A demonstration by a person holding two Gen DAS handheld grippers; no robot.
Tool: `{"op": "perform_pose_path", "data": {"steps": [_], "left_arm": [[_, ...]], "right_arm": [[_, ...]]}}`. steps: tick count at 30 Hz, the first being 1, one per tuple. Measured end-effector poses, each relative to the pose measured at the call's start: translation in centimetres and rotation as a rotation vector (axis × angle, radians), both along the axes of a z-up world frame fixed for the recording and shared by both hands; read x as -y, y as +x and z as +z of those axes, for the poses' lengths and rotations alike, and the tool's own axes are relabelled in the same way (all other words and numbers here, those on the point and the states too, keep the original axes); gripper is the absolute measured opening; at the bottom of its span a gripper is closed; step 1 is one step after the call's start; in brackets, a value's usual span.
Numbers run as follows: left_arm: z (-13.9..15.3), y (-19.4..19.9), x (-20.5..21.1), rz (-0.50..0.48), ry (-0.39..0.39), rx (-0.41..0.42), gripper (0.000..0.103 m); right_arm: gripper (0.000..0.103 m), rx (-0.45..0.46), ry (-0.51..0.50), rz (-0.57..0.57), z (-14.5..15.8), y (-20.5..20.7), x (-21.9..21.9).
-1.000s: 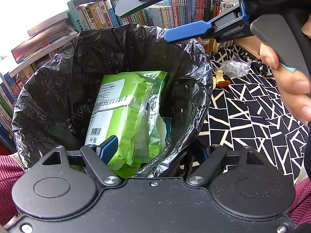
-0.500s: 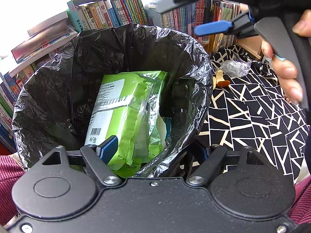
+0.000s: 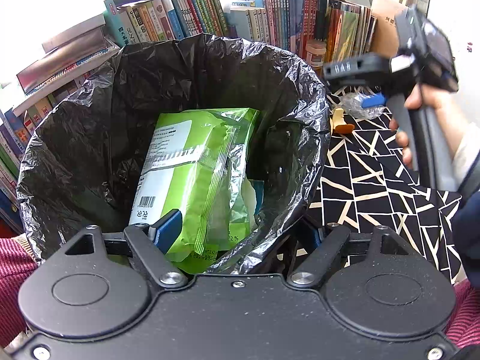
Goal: Collect trash
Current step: 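Move the right gripper to the clear plastic bottle on the cloth and grasp it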
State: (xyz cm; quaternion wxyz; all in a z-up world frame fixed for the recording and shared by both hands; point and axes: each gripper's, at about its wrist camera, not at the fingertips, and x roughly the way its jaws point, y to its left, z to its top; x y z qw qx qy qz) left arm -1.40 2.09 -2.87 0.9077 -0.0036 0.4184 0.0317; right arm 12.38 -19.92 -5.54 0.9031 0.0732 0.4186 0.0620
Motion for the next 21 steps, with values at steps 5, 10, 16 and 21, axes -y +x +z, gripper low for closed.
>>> {"op": "perform_pose_path", "data": {"steps": [5, 10, 16, 21], "left_arm": [[0.0, 0.1, -0.1, -0.001, 0.000, 0.000, 0.079], [0.0, 0.1, 0.0, -0.002, 0.006, 0.002, 0.079], [0.0, 0.1, 0.1, 0.000, 0.010, 0.001, 0.079], [0.0, 0.1, 0.1, 0.001, 0.011, -0.003, 0.079]], "right_arm": [[0.088, -0.056, -0.081, -0.100, -3.7, 1.3, 2.2], [0.088, -0.091, -0.057, -0.043, -6.1, 2.1, 1.5], [0.082, -0.122, -0.112, 0.046, -9.0, 3.8, -1.9], [0.065, -0.197, -0.158, -0.005, -11.9, 6.3, -3.5]]}}
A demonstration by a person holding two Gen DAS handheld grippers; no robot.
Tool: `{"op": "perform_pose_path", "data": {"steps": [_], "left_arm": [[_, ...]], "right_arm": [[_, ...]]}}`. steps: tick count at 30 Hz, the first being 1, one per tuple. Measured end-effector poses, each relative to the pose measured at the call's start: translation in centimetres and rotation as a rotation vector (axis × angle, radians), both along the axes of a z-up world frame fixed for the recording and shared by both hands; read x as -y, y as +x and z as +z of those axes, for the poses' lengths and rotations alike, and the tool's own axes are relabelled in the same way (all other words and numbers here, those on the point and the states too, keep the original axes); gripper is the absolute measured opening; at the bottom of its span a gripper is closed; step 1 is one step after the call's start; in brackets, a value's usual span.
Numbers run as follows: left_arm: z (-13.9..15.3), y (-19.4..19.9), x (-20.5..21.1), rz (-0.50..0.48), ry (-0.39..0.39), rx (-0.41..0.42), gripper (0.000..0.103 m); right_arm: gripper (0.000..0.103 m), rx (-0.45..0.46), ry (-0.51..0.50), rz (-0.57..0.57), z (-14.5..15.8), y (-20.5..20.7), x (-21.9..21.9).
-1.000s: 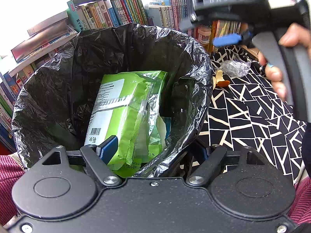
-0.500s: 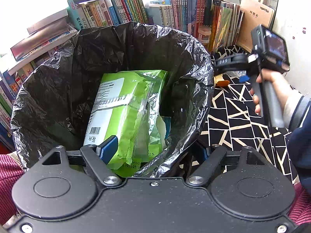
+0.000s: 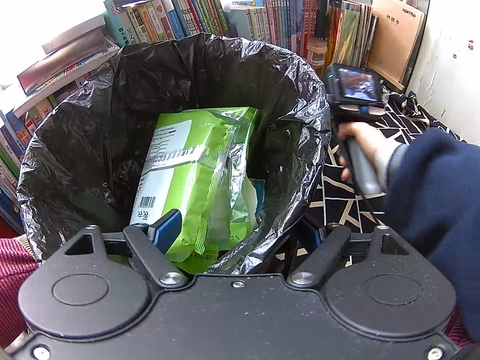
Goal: Collect trash
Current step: 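Move the right gripper to the clear plastic bottle on the cloth and grasp it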
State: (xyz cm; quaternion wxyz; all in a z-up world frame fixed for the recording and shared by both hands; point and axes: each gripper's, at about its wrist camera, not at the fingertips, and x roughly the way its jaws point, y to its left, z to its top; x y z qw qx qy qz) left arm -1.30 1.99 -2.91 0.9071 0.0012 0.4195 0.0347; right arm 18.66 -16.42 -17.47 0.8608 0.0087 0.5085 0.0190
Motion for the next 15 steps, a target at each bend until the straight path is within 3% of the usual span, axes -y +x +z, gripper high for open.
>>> {"op": "perform_pose_path", "data": {"steps": [1, 2, 4, 9, 15], "left_arm": [[0.0, 0.0, 0.0, 0.000, 0.000, 0.001, 0.079], [0.0, 0.0, 0.0, -0.001, 0.001, 0.001, 0.079], [0.0, 0.0, -0.1, -0.001, 0.000, 0.002, 0.079], [-0.1, 0.1, -0.1, -0.002, -0.002, 0.002, 0.079], [0.0, 0.1, -0.2, -0.001, -0.007, 0.000, 0.079]], "right_arm": [[0.051, -0.017, -0.011, -0.003, -0.6, 0.4, -0.2], [0.048, -0.034, -0.019, -0.005, -1.0, 0.7, -0.3], [0.026, -0.026, -0.050, 0.001, -0.9, 0.7, -0.7], [0.025, -0.012, -0.057, 0.044, 1.0, -0.4, -1.2], [0.025, 0.024, -0.030, 0.111, 6.3, -2.9, -1.1]]}}
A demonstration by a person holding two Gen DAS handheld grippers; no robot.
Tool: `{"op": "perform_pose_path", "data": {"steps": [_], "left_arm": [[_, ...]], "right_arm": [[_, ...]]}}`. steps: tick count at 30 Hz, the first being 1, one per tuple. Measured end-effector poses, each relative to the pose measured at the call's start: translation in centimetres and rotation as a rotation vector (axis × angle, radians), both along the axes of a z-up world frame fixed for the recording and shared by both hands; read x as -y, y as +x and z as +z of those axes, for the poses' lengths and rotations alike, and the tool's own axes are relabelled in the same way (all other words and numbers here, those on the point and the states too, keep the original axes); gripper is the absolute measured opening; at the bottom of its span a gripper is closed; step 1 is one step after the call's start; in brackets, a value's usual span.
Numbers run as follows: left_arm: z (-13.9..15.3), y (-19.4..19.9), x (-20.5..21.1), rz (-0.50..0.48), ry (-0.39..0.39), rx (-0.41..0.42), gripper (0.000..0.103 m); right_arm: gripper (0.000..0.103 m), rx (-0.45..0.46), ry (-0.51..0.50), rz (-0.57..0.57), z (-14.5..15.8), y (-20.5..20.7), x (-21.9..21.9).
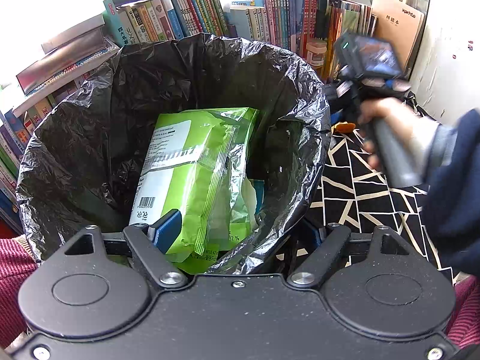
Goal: Collect trash
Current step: 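Move the right gripper to the clear plastic bottle on the cloth and grasp it, then carry the clear bottle with the right gripper over the bin and release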
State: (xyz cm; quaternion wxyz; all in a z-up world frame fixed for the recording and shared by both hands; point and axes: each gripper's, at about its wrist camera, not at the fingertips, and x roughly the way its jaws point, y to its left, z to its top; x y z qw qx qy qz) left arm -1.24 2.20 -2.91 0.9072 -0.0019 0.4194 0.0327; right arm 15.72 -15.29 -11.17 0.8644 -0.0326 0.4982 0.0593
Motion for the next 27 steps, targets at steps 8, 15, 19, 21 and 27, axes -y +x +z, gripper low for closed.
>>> {"op": "perform_pose_path", "data": {"steps": [8, 15, 19, 21, 27], "left_arm": [[0.0, 0.0, 0.2, 0.001, 0.011, 0.003, 0.079], [0.0, 0.0, 0.3, 0.003, 0.012, 0.001, 0.079], [0.1, 0.0, 0.3, 0.003, 0.013, 0.002, 0.079], [0.1, 0.0, 0.3, 0.003, 0.014, 0.003, 0.079], [0.0, 0.0, 0.4, 0.004, 0.019, 0.003, 0.079]], "right_arm": [[0.025, 0.124, 0.103, 0.114, 8.7, -4.7, 0.2], [0.025, 0.258, 0.271, 0.266, 14.4, -8.0, -1.4], [0.026, 0.322, 0.431, 0.384, 16.8, -10.2, -2.0], [0.027, 0.314, 0.507, 0.452, 17.4, -11.2, -2.6], [0.030, 0.262, 0.522, 0.587, 16.4, -12.9, -5.6]]}}
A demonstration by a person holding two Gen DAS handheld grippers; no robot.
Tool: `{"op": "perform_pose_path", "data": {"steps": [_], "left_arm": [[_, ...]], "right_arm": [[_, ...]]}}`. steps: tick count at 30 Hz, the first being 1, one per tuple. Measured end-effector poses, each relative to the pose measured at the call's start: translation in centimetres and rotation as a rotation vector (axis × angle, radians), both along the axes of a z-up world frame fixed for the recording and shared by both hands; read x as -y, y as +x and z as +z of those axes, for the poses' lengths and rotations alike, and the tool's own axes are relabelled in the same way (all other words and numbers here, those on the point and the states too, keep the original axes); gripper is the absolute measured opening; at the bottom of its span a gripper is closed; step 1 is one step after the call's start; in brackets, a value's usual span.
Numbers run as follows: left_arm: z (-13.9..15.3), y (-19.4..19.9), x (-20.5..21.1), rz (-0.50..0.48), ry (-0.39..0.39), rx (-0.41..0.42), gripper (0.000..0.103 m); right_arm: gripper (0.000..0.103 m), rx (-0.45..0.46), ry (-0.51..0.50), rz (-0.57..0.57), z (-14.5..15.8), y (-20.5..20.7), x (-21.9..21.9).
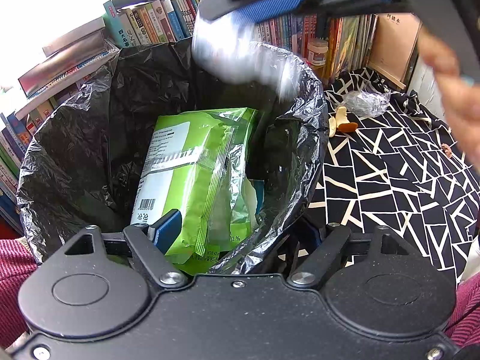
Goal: Collect trash
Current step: 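Carry the clear bottle with the right gripper over the bin and release, then move the right gripper back over the cloth toward the orange peel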
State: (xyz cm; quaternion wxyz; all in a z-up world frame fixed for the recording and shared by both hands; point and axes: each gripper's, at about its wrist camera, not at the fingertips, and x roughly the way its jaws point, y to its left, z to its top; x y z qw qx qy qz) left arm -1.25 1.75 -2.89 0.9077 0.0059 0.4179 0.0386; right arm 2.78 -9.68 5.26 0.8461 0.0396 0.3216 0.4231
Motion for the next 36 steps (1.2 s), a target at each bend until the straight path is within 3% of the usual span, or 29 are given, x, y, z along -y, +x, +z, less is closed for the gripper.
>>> {"op": "perform_pose_path", "data": {"steps": [2, 4, 13, 24, 32, 36], "left_arm": [[0.0, 0.0, 0.0, 0.001, -0.001, -0.001, 0.079], [0.0, 0.1, 0.2, 0.000, 0.003, 0.000, 0.079], [0.0, 0.1, 0.4, -0.002, 0.003, 0.001, 0.079], [0.0, 0.1, 0.4, -0.001, 0.003, 0.001, 0.079], [0.0, 0.1, 0.4, -0.002, 0.003, 0.001, 0.079], [0.0, 0.2, 0.3, -0.002, 0.002, 0.001, 0.079]], "right_arm": [[0.035, -0.023, -0.014, 0.010, -0.8, 0.1, -0.5], [0.058, -0.034, -0.032, 0.013, -1.4, 0.2, -0.9], [0.083, -0.006, -0.008, -0.049, -1.0, 0.8, 0.9], [0.101, -0.009, -0.043, -0.284, -2.0, 4.1, 4.5], [0.103, -0.036, -0.071, -0.452, -4.4, 6.7, 8.1], [0.103, -0.082, -0.028, -0.534, -5.9, 7.8, 10.2]]}}
